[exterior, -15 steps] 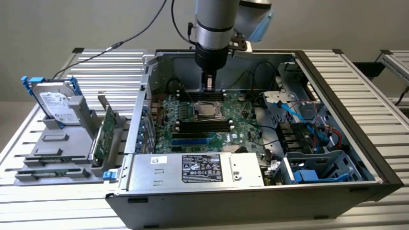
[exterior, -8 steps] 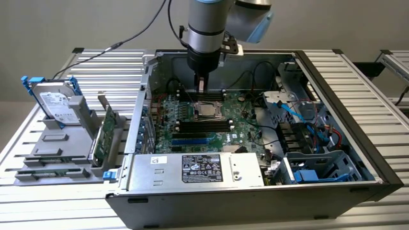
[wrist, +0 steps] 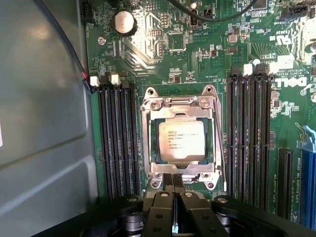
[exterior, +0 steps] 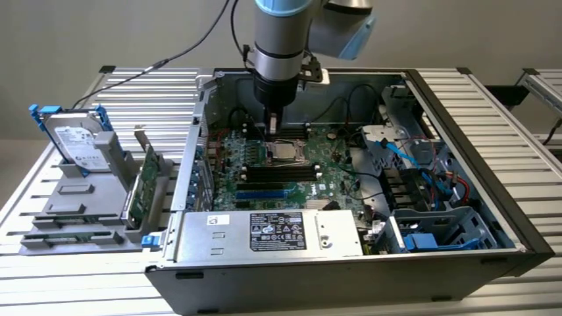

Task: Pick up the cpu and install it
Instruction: 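Close the cpu cover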

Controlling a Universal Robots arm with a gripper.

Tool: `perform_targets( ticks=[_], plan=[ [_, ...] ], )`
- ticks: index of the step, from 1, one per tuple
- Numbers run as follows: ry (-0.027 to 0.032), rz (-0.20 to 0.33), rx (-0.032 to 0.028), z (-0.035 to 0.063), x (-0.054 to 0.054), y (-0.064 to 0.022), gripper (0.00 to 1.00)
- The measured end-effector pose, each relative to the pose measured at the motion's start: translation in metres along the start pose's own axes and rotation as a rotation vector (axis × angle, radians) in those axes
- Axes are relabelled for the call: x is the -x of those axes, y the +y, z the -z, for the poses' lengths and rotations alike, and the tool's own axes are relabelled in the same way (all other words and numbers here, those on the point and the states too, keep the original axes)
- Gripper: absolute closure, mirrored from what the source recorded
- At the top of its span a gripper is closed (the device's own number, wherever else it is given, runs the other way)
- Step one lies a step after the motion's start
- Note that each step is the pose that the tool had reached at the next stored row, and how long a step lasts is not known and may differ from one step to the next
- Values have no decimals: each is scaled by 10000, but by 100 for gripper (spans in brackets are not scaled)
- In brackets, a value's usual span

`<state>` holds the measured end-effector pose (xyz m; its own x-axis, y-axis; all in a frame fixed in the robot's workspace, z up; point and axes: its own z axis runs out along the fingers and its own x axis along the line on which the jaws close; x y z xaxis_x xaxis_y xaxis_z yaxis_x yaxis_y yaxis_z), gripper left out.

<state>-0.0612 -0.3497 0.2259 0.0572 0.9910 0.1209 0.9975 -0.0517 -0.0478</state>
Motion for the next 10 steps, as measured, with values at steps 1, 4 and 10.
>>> perform_targets(
  ticks=[1,4,10],
  plan=[
    [-1,0,0,-19,4,-4,89],
    [0,1,0,-73,11,-8,89],
    [0,1,0,-104,36,-44,89]
  ],
)
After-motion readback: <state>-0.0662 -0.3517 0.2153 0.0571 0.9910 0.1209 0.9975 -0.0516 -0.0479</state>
